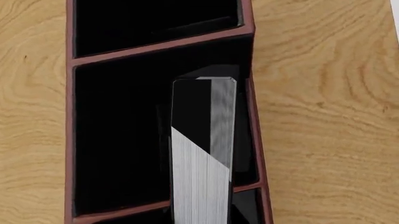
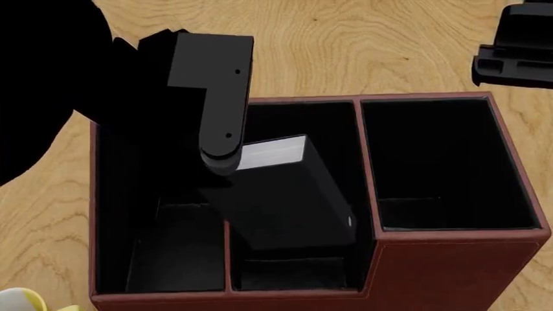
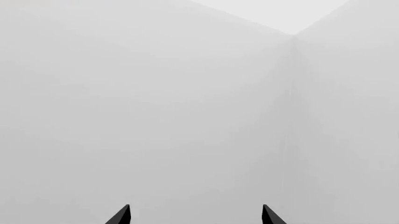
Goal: Pick up the book and place it in the back compartment of the caddy.
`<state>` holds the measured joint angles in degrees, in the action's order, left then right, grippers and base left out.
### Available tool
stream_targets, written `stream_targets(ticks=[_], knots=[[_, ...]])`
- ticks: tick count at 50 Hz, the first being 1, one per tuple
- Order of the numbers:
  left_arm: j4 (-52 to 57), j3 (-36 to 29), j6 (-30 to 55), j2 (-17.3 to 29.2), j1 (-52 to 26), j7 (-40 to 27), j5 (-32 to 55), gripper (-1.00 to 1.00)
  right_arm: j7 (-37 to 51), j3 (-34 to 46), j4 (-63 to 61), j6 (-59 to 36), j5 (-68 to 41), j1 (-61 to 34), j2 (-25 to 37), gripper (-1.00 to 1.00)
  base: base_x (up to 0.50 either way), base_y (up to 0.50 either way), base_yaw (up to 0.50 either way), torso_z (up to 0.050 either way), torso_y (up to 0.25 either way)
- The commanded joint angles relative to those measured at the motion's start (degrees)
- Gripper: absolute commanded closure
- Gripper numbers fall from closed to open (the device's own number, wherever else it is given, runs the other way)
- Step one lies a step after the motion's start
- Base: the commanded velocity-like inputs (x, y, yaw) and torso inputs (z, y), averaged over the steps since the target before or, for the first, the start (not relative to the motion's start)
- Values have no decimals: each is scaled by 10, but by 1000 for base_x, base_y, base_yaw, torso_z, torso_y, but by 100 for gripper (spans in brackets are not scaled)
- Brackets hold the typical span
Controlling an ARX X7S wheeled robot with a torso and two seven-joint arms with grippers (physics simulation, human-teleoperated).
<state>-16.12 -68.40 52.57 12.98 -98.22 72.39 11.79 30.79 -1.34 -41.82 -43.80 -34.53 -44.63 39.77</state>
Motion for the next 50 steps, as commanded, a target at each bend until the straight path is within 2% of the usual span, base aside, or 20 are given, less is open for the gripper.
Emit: stream_targets(ticks=[1,50], knots=[[-18,-1,-10,-7,5,-12,3,100,-1,-2,3,5,0,5,1,-100,0,0,0,0,0],[-143,-31,-117,-53,67,-43,-8,100,-6,-12,17,37,8,38,3,-100,0,0,0,0,1]])
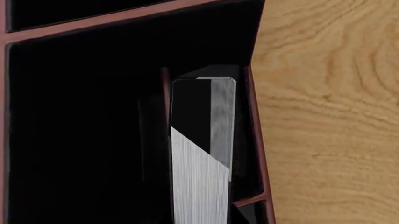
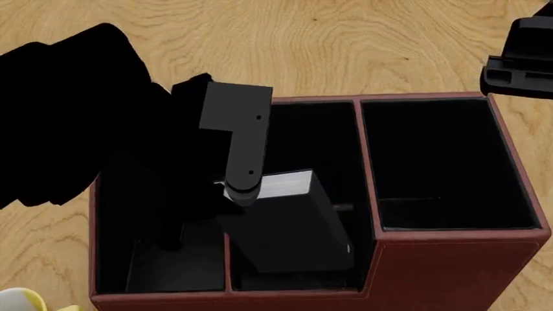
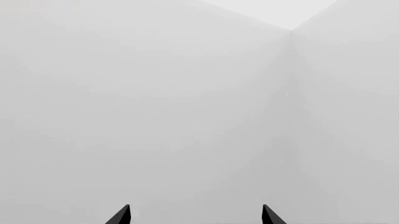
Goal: Pick up the book and place it in the back compartment of the caddy.
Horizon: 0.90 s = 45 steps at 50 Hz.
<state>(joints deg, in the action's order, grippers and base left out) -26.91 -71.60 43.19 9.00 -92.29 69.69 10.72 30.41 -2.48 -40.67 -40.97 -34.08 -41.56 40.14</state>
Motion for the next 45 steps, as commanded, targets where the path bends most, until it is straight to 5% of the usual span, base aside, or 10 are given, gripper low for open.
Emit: stream_targets(ticks=[1,45], knots=[[-37,1,-24,-15,9,-16,3,100,-2,0,6,9,4,8,-1,-100,0,0,-4,0,0],[-213,-26,-159,-76,45,-38,-12,100,-4,-2,16,27,10,26,2,-100,0,0,-1,0,1]])
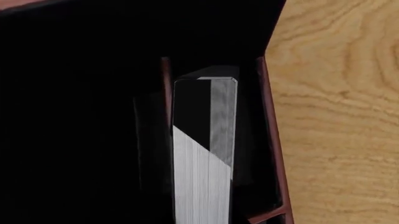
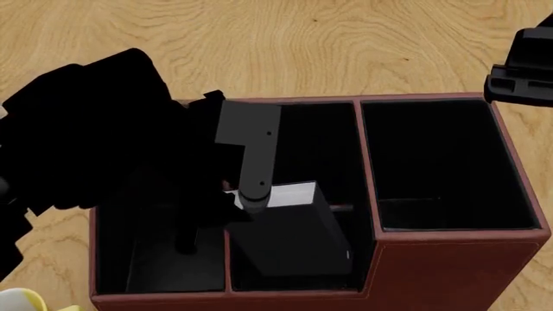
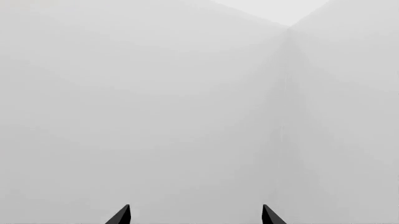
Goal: Pick up the book and place it in the back compartment of the caddy.
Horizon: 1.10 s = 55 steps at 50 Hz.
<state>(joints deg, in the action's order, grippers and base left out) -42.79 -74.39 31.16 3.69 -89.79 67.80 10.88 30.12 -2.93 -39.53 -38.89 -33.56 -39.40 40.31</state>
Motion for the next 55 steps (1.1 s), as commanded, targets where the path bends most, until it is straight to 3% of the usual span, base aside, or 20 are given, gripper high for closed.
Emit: stream_targets(ticks=[1,16,17,44,55], knots=[[-58,2,-40,-25,21,-19,-13,100,-1,2,5,7,5,5,0,-100,0,-3,-4,0,0],[-79,-17,-52,-32,24,-23,4,100,-3,6,11,14,11,8,-1,-100,1,-3,-6,0,-9],[-77,-14,-45,-32,22,-25,8,-100,-2,7,11,14,11,8,-1,-100,0,-3,-7,0,-11],[-59,-19,-40,-22,10,-37,26,-100,2,3,4,7,3,8,3,-100,0,0,0,0,0],[-2,-6,-5,-2,-8,-38,43,-100,3,3,2,6,0,5,3,-100,0,0,0,0,0]])
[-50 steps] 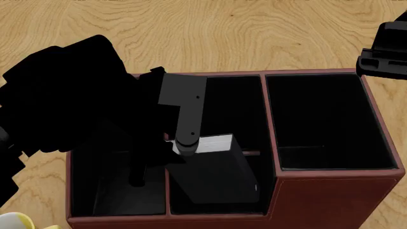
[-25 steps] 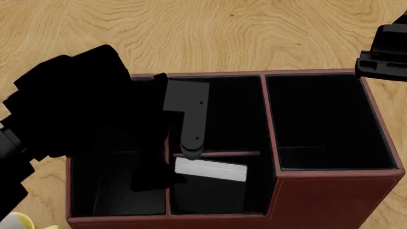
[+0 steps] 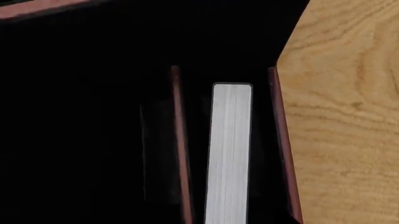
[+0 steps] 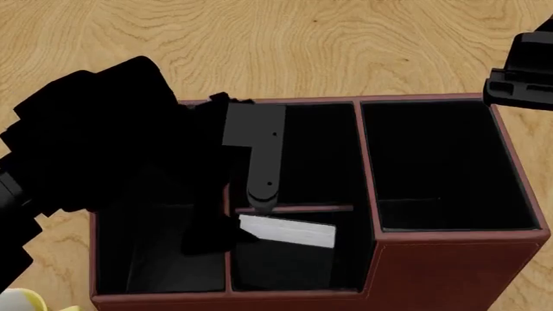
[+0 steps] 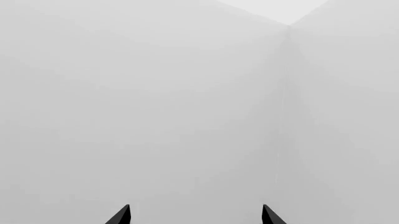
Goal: Pick up the book and place it in the back compartment of the caddy.
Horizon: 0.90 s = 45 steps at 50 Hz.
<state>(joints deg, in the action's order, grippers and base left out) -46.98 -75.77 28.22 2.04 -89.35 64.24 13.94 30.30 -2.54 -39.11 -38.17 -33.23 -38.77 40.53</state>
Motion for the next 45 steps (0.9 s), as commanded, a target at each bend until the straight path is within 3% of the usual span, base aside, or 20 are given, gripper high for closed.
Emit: stream_targets(ticks=[1,27,45], knots=[[42,8,25,16,-13,-3,13,-100,2,-1,-2,-2,-3,-1,1,-100,0,0,0,0,0],[165,57,103,74,-57,-29,50,-100,5,-11,-10,-4,-15,-2,4,-100,0,0,0,0,0],[297,116,170,152,-64,-77,90,-100,9,-6,-16,-9,-19,-6,2,-100,0,0,0,0,0]])
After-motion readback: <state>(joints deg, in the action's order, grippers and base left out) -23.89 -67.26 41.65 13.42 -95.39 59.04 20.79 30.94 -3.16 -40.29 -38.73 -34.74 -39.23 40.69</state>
